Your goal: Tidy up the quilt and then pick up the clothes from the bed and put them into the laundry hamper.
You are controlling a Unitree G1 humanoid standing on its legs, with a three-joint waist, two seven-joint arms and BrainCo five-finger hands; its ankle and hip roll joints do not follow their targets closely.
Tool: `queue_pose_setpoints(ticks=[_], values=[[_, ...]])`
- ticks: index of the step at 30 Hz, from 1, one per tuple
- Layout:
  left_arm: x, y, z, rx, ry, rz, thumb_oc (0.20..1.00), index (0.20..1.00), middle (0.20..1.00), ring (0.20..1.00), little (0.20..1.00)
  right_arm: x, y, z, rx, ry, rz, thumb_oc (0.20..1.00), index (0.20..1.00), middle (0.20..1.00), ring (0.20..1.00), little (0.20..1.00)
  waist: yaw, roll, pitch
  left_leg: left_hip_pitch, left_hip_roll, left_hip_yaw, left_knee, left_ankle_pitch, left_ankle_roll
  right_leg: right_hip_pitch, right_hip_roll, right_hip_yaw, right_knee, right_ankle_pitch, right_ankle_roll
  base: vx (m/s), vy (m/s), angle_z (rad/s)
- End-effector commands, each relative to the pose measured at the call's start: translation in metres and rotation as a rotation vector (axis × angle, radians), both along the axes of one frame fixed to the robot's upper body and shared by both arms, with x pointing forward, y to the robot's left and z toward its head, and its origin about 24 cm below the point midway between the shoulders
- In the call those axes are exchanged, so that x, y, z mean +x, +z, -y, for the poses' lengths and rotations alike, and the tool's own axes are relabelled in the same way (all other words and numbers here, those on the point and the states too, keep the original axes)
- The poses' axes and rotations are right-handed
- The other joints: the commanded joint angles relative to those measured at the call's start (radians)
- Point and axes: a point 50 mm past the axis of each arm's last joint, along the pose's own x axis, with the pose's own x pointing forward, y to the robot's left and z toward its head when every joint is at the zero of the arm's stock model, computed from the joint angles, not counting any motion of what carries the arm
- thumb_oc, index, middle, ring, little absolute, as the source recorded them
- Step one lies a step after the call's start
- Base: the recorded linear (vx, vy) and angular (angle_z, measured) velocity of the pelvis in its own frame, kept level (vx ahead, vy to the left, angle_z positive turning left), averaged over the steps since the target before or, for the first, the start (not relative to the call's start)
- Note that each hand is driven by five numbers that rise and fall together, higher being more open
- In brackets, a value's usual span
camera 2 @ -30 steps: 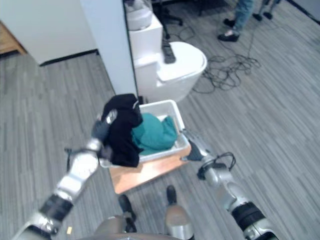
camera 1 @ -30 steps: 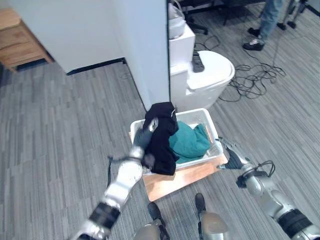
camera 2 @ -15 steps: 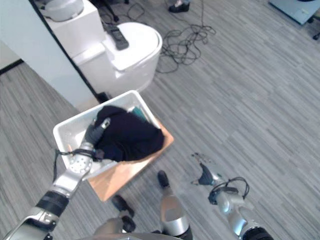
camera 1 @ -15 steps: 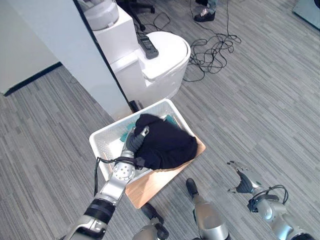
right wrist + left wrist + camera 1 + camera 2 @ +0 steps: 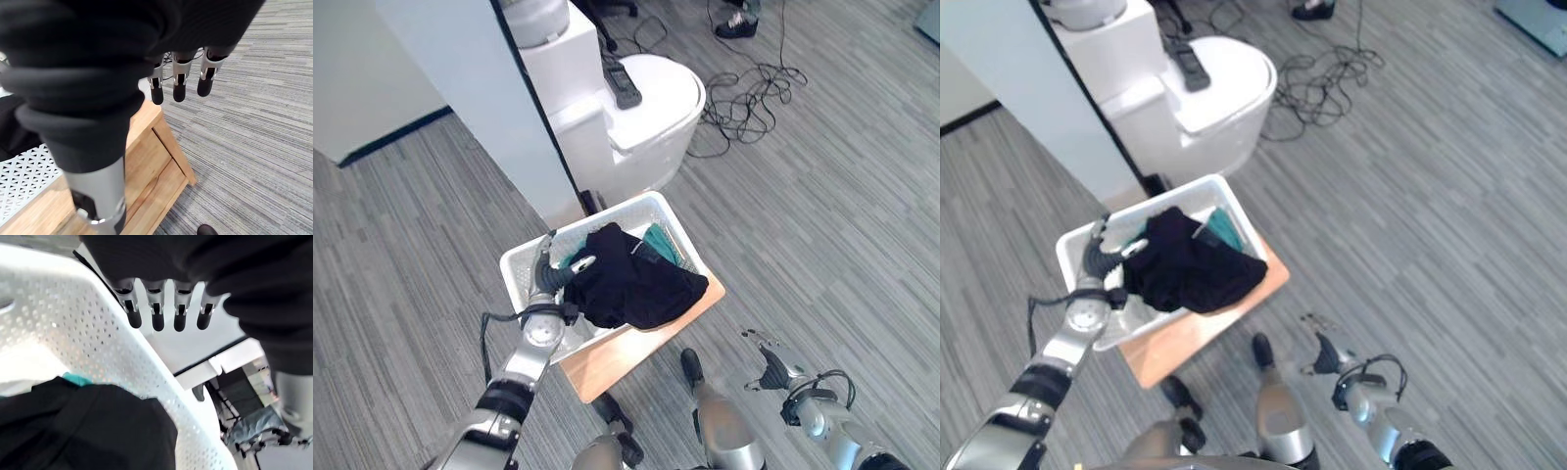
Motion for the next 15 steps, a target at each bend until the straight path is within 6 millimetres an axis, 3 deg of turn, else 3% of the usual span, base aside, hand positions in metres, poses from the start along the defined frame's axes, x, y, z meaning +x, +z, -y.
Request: queue_pose_setpoints(ticks=[1,4,8,9,10,11,15], values=[[0.0,0.015,-0.019,-0.054,0.059,0.102,1.0,1.0,1.0,1.0,1.0,0.004,-0.006,0.002,0.059,-0.072,-0.019,1.0,1.0,1.0,1.0,1.0,0.033,0.046,-0.049,0.049,0.074,-0.064,0.003,-0.013,-0.077,0.001,-0.039,-0.025,0.001,-0.105,0.063,0.04,0.003,0.24],[-0.022,-0.015,-0.035,-0.115,0.137,-0.016,1.0,1.0,1.0,1.0,1.0,-0.001,-0.021,0.002,0.066,-0.127,-0.096,1.0,1.0,1.0,1.0,1.0,0.057,0.051,-0.062,0.066,0.074,-0.077,0.003,-0.016,-0.076,0.032,-0.039,-0.037,-0.001,-0.113,0.058,0.05,0.01,0.32],[-0.085,-0.1,-0.053,-0.108,0.267,-0.452,1.0,1.0,1.0,1.0,1.0,0.004,-0.031,0.0,0.145,-0.258,-0.159,1.0,1.0,1.0,1.0,1.0,0.086,0.056,-0.078,0.093,0.071,-0.09,0.003,-0.022,-0.071,0.069,-0.037,-0.058,0.0,-0.125,0.053,0.05,0.049,0.17],[-0.085,-0.1,-0.053,-0.108,0.267,-0.451,1.0,1.0,1.0,1.0,1.0,0.004,-0.031,0.0,0.145,-0.258,-0.159,1.0,1.0,1.0,1.0,1.0,0.086,0.056,-0.078,0.093,0.07,-0.091,0.003,-0.022,-0.071,0.07,-0.037,-0.058,0.0,-0.125,0.053,0.03,0.041,0.1],[-0.1,-0.117,-0.055,-0.086,0.285,-0.561,1.0,1.0,1.0,1.0,1.0,0.003,-0.034,0.001,0.162,-0.291,-0.177,1.0,1.0,1.0,1.0,1.0,0.087,0.055,-0.08,0.097,0.069,-0.091,0.003,-0.024,-0.07,0.075,-0.036,-0.06,0.0,-0.127,0.053,0.04,0.079,0.15],[-0.138,-0.149,-0.052,-0.047,0.306,-0.795,1.0,1.0,1.0,1.0,1.0,-0.003,-0.045,-0.001,0.184,-0.348,-0.238,1.0,1.0,1.0,1.0,1.0,0.087,0.055,-0.088,0.104,0.067,-0.09,0.003,-0.03,-0.068,0.081,-0.036,-0.059,0.0,-0.129,0.053,0.06,0.106,0.1],[-0.202,-0.181,-0.035,0.02,0.254,-1.117,1.0,1.0,1.0,1.0,1.0,-0.019,-0.064,-0.006,0.165,-0.413,-0.372,1.0,1.0,1.0,1.0,1.0,0.102,0.048,-0.102,0.118,0.062,-0.092,0.003,-0.044,-0.061,0.102,-0.038,-0.067,0.0,-0.136,0.052,0.06,0.091,0.02]])
